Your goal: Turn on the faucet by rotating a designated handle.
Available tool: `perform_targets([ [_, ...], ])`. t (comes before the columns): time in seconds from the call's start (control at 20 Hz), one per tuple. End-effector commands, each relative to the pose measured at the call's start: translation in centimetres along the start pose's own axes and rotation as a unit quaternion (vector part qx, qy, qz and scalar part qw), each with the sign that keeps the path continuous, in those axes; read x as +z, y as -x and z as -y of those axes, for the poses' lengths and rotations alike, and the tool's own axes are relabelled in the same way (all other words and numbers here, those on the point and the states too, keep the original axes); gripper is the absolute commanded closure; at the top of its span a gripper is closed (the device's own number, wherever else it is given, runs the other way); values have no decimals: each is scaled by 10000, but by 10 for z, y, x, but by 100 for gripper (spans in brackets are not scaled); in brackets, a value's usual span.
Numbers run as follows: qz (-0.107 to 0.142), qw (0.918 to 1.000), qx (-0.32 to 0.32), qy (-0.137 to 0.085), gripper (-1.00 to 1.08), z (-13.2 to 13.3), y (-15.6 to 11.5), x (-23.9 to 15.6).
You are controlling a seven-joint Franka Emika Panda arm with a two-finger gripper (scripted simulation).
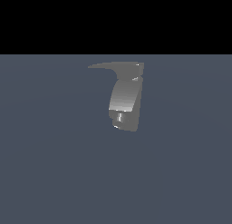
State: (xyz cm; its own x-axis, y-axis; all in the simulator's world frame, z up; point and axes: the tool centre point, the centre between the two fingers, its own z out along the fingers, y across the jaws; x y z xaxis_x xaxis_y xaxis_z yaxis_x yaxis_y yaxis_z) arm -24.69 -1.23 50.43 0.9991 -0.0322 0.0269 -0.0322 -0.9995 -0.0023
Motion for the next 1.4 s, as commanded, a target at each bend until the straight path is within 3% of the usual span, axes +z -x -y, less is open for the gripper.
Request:
perform_targets([
  [0.0, 0, 10000, 0, 0, 108, 0, 0, 0],
  [0.8, 9, 9977, 677, 6, 108, 27, -13, 19],
  [1.35, 23, 9837, 1796, 13, 108, 68, -43, 51],
])
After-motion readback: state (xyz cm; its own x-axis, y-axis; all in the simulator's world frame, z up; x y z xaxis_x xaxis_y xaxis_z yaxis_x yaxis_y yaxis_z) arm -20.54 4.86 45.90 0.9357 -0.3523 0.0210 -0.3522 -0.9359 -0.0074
